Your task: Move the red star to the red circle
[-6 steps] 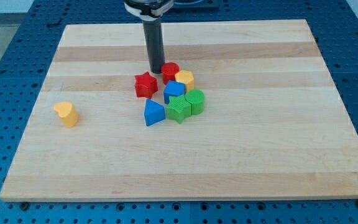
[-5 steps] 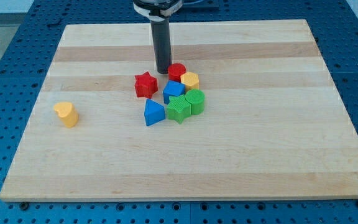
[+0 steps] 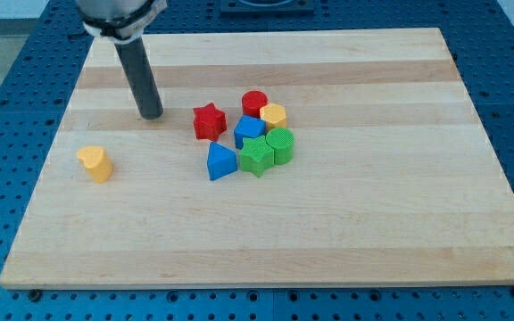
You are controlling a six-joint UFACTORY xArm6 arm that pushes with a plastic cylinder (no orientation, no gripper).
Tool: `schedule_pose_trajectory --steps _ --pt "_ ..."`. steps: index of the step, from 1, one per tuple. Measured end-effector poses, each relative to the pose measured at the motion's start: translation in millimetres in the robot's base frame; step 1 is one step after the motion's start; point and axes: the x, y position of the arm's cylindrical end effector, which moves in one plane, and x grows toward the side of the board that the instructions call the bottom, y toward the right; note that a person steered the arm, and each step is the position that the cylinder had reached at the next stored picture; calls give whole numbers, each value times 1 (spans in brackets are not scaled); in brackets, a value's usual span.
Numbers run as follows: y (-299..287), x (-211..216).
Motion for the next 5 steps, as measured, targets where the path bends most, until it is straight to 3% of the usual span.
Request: schedule_pose_trajectory --steps 2,5 --pt "25 32" --pt "63 33"
